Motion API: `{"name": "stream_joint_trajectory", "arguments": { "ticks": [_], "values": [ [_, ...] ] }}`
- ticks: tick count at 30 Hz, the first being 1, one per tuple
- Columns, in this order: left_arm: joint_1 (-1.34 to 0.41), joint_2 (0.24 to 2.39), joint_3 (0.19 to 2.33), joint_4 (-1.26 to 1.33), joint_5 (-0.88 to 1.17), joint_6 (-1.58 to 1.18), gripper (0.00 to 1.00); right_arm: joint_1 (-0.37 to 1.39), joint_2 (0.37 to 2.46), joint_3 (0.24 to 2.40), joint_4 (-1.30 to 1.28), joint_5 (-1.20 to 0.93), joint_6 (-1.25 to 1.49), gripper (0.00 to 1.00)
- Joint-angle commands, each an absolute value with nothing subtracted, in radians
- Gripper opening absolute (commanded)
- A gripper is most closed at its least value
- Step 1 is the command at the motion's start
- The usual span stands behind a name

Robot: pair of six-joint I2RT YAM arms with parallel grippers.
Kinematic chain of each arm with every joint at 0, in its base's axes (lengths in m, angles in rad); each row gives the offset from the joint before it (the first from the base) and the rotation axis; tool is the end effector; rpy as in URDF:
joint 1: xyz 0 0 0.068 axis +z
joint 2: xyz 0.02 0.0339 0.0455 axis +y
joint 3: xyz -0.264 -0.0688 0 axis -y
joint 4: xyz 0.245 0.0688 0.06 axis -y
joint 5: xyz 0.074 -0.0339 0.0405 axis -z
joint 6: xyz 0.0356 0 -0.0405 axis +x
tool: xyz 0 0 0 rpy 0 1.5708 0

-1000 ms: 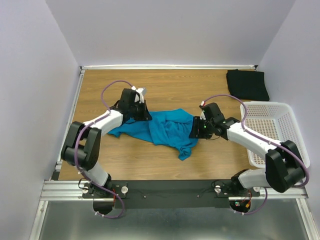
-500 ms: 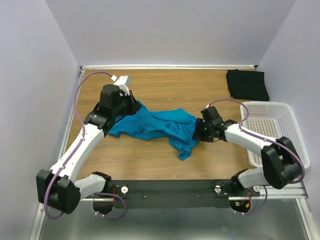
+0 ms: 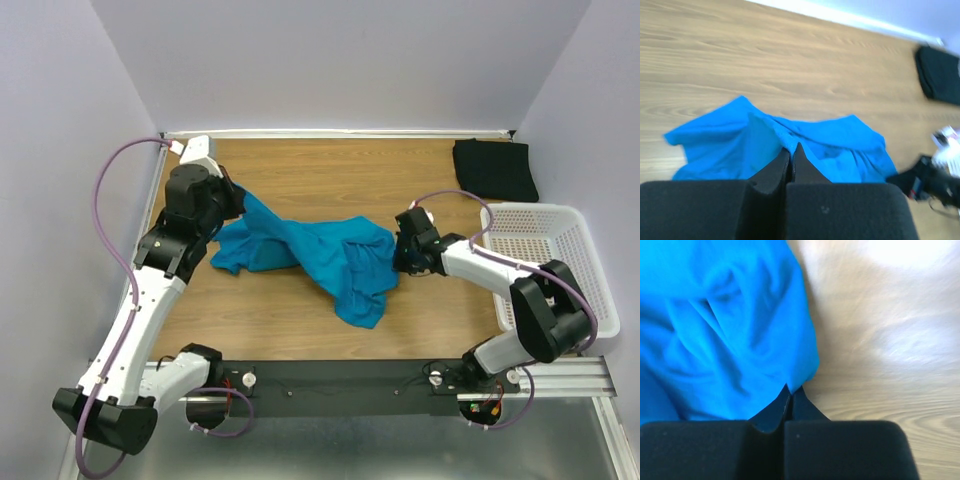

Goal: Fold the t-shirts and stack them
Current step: Flatten the tshirt out

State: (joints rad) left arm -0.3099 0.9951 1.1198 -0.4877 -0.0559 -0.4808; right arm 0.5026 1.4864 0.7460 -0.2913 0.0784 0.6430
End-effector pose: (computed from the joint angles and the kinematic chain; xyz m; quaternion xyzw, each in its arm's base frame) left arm 0.2047 -0.0635 0.3861 -0.0860 0.8185 -0.1974 0.5327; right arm 0.2426 0.1302 0.1616 0.0780 0.9600 0.1125 0.2441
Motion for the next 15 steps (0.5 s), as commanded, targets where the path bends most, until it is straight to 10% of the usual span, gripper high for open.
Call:
{"name": "stream_joint_trajectory", "arguments": {
  "ticks": [1,6,11,15],
  "values": [
    [-0.25,0.98,1.21,-0.531,-0.26,-0.511,0.0,0.489,1.445,0.889,-0.368,0.334,0.51,0.01],
    [-0.222,0.954,1.249,-0.607,-0.544,-0.488,0.0,0.44,1.459,1.053,-0.463,0.526,0.338,0.01],
    [-0.221,0.899,1.137,-0.606,-0.595,-0.48,0.0,0.397,1.595,1.212,-0.501,0.54,0.308,0.58],
    [-0.221,0.873,1.063,-0.559,-0.482,-0.502,0.0,0.402,1.675,1.331,-0.578,0.358,0.374,0.67]
  ]
}}
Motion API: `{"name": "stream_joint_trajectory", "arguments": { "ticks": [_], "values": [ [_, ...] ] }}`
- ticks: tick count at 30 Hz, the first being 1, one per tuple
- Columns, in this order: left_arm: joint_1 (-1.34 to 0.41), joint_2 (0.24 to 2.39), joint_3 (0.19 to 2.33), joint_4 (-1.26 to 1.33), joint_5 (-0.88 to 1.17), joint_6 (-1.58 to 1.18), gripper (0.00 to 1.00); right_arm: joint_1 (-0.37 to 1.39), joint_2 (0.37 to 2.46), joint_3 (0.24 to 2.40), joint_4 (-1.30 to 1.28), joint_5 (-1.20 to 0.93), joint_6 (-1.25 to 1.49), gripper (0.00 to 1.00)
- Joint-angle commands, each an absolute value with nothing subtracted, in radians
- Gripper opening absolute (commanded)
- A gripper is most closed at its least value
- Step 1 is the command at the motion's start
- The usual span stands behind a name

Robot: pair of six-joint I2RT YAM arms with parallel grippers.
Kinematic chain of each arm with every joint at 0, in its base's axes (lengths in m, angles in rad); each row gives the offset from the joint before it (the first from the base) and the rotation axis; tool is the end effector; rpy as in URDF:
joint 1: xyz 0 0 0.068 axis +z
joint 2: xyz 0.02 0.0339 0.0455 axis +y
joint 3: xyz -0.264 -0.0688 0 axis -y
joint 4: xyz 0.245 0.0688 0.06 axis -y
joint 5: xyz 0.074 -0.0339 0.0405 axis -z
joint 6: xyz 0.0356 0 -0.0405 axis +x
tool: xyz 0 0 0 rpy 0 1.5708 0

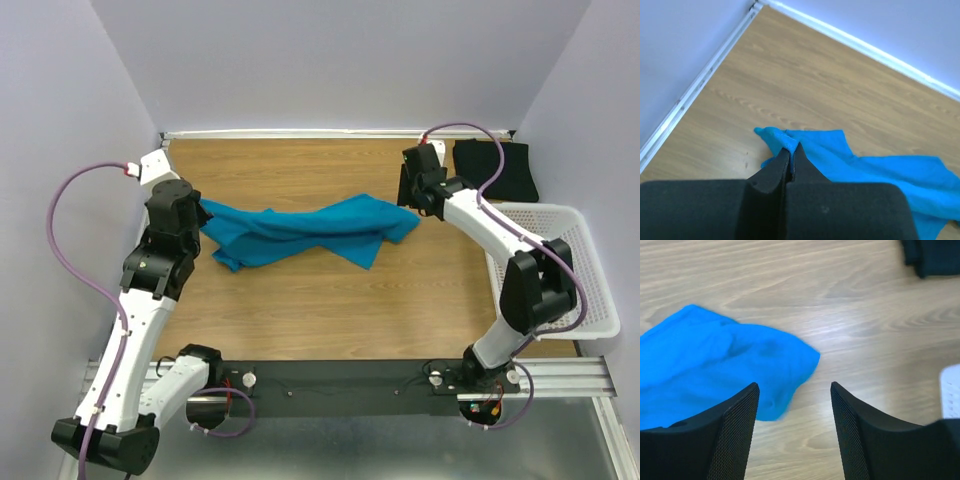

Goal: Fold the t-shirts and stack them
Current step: Flatten the tshirt out

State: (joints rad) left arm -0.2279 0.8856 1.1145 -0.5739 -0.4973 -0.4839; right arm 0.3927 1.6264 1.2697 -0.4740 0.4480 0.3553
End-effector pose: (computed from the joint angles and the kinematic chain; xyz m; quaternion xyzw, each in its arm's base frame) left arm 0.1763 -0.0234 0.3963 -0.2416 0.7683 -0.0056 0.5927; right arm 0.3355 0.1223 0.2694 0.0633 0.9104 -0.0640 0.4039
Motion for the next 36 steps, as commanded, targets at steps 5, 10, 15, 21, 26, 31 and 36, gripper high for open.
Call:
{"name": "stream_joint_trajectory", "arguments": {
  "ticks": [5,10,15,21,26,31,36],
  "values": [
    [-0.221,0.899,1.011,-0.502,-0.425,-0.514,0.0,0.518,1.611,1.232,-0.517,0.106,0.362,0.67],
    [-0.221,0.94,1.012,-0.477,-0.437,-0.488,0.0,0.623,1.577,1.099,-0.462,0.084,0.388,0.62],
    [-0.221,0.96,1.019,-0.457,-0.431,-0.474,0.0,0.661,1.612,1.042,-0.439,0.077,0.422,0.57],
    [-0.221,0.973,1.023,-0.451,-0.423,-0.463,0.0,0.704,1.712,1.083,-0.433,0.164,0.494,0.58],
    [-0.221,0.979,1.031,-0.453,-0.428,-0.448,0.0,0.722,1.792,1.118,-0.436,0.213,0.538,0.58],
    [-0.221,0.976,1.035,-0.449,-0.42,-0.448,0.0,0.723,1.805,1.111,-0.44,0.27,0.586,0.58],
    [-0.221,0.979,1.029,-0.445,-0.417,-0.443,0.0,0.726,1.844,1.12,-0.445,0.29,0.589,0.58]
  ]
}}
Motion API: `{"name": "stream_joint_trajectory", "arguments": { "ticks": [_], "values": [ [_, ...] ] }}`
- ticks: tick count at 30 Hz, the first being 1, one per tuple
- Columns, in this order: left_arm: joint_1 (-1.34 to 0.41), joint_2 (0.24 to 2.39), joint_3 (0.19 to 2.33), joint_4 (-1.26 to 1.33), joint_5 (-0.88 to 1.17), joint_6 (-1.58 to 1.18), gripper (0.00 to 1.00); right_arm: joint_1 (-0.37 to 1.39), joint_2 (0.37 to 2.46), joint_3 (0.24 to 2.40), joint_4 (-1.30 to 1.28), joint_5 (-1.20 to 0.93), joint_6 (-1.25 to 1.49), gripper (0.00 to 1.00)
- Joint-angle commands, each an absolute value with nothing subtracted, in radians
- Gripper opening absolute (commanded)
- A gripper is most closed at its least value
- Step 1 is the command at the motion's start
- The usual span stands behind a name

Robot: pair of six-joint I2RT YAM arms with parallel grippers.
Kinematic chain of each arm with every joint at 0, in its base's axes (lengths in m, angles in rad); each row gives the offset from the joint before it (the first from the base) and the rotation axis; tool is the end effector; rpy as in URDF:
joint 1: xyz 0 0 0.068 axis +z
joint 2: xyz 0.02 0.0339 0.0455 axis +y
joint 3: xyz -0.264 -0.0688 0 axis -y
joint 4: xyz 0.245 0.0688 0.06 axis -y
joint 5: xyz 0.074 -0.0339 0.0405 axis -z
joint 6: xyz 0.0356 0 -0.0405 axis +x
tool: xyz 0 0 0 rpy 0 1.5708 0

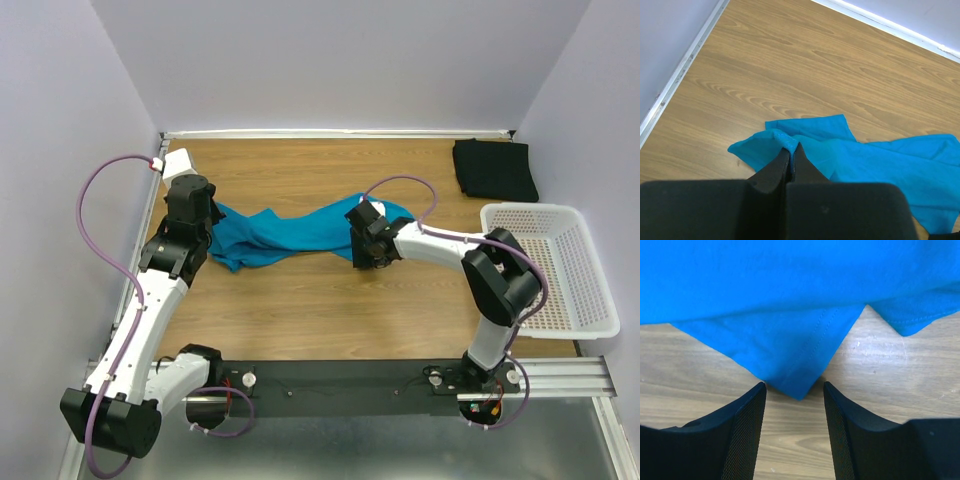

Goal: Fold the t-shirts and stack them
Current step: Flatten the tshirt out

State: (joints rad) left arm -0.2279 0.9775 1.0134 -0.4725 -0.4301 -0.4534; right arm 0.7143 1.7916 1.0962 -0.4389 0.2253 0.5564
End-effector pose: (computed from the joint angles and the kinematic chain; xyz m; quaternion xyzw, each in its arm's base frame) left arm 0.2094 -0.0333 0.3562 -0.2066 0.8059 -0.0057 0.5548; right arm 0.2699 0.2235 0.1617 -0.0522 0.9690 0.0394 0.2383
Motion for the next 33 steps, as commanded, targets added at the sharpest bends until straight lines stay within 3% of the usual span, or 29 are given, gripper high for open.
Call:
{"name": "stream_joint_trajectory", "arguments": {
  "ticks": [1,7,13,14,16,21,25,33],
  "values": [
    [-0.221,0.979,1.028,-0.443,-0.416,-0.443,0.0,0.726,1.85,1.123,-0.446,0.29,0.588,0.58],
    [-0.221,0.983,1.026,-0.437,-0.41,-0.442,0.0,0.741,1.902,1.144,-0.46,0.299,0.589,0.56],
    [-0.221,0.983,1.022,-0.437,-0.423,-0.442,0.0,0.746,1.918,1.131,-0.483,0.333,0.589,0.2],
    [-0.221,0.985,1.028,-0.44,-0.432,-0.448,0.0,0.746,1.901,1.134,-0.492,0.372,0.586,0.08],
    [-0.221,0.985,1.052,-0.445,-0.448,-0.454,0.0,0.744,1.844,1.144,-0.534,0.455,0.548,0.01],
    [-0.201,1.025,1.187,-0.445,-0.483,-0.445,0.0,0.738,1.671,1.262,-0.641,0.682,0.398,0.01],
    [-0.178,1.115,1.394,-0.445,-0.485,-0.442,0.0,0.706,1.562,1.515,-0.658,0.913,0.192,0.01],
    [-0.175,1.229,1.909,-0.407,-0.557,-0.405,0.0,0.649,1.532,1.954,-0.644,1.06,-0.096,0.01]
  ]
}}
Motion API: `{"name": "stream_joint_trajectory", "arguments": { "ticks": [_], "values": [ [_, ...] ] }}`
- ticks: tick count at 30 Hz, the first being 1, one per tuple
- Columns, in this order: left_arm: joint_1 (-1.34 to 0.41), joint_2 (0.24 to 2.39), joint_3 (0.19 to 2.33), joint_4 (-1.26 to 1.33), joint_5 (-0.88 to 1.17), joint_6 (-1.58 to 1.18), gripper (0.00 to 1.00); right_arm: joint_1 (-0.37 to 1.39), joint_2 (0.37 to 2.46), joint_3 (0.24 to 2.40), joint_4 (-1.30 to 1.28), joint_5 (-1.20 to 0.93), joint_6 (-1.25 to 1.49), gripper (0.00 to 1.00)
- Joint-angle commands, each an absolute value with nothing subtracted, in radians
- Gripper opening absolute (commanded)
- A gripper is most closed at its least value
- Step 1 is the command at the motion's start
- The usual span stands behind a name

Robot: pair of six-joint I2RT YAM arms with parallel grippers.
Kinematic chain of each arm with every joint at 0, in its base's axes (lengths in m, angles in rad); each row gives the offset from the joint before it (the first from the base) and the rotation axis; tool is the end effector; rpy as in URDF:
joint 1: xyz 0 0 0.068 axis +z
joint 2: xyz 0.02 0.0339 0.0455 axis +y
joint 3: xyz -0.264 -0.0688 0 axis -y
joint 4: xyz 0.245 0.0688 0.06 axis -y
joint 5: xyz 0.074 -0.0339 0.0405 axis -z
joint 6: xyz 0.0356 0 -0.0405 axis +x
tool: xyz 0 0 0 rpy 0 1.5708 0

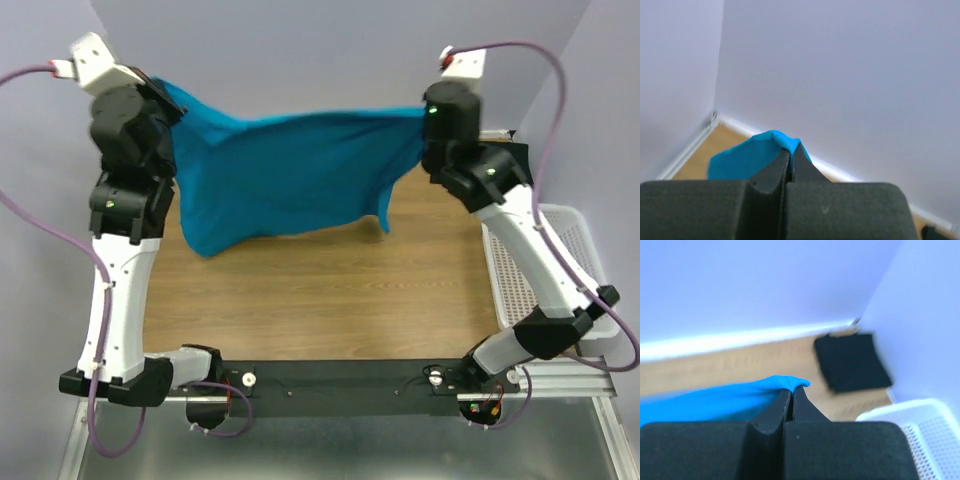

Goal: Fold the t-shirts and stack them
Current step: Flatten the tshirt out

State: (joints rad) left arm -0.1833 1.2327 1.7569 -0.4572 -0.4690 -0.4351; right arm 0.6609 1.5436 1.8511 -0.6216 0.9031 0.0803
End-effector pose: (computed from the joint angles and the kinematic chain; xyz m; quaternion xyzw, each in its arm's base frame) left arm 0.2193 -0.0243 0.5442 -0.2518 0.6378 -0.0650 0.7250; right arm 0.2694 0.1741 0.4791 0.0374 0.7709 -0.1375 0.6208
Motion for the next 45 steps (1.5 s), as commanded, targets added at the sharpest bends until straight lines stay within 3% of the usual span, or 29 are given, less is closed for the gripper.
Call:
{"name": "stream_joint_trajectory", "arguments": {
  "ticks": [1,7,12,18,22,26,31,36,45],
  "values": [
    [-0.175,1.221,1.937,-0.396,-0.566,-0.397,0.0,0.649,1.517,2.015,-0.64,1.063,-0.133,0.01],
    [-0.175,1.066,1.928,-0.262,-0.64,-0.281,0.0,0.647,1.341,1.996,-0.592,1.01,-0.204,0.01],
    [-0.175,0.899,1.862,-0.18,-0.608,-0.189,0.0,0.649,1.128,1.922,-0.571,0.807,-0.253,0.01],
    [-0.175,0.862,1.868,-0.179,-0.468,-0.124,0.0,0.647,1.037,1.85,-0.574,0.644,-0.291,0.01],
    [-0.175,0.897,1.853,-0.181,-0.456,-0.071,0.0,0.647,1.064,1.83,-0.597,0.643,-0.29,0.01],
    [-0.176,0.981,1.767,-0.192,-0.43,-0.071,0.0,0.647,1.13,1.78,-0.607,0.684,-0.288,0.01],
    [-0.175,1.125,1.51,-0.152,-0.388,-0.117,0.02,0.631,1.288,1.651,-0.597,0.707,-0.273,0.01],
    [-0.175,1.323,1.275,-0.005,-0.382,-0.146,0.05,0.483,1.462,1.433,-0.497,0.54,-0.245,0.01],
    [-0.176,1.888,1.46,0.029,-0.322,-0.23,0.06,0.354,1.859,1.302,-0.114,0.489,-0.33,0.01]
  ]
}}
